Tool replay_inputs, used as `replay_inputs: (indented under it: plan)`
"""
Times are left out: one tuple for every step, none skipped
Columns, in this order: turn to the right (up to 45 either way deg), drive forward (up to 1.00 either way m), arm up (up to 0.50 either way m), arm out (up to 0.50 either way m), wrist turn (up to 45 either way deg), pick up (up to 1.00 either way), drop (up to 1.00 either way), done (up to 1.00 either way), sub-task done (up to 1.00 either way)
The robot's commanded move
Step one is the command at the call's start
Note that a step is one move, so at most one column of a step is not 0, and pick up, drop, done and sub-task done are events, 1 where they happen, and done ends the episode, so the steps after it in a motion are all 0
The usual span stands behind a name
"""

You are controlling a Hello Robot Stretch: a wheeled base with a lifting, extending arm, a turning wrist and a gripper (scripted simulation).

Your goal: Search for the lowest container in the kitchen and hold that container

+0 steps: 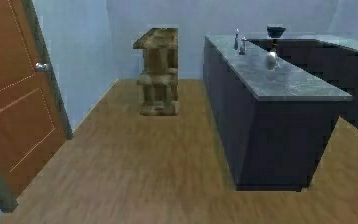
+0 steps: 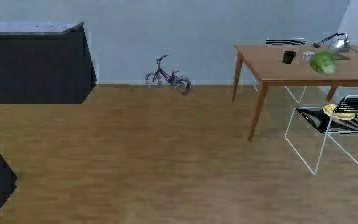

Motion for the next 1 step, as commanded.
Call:
replay_inputs:
  plan:
    - [0.0,1.0,0.0,0.0,0.0,0.0,0.0,0.0,0.0]
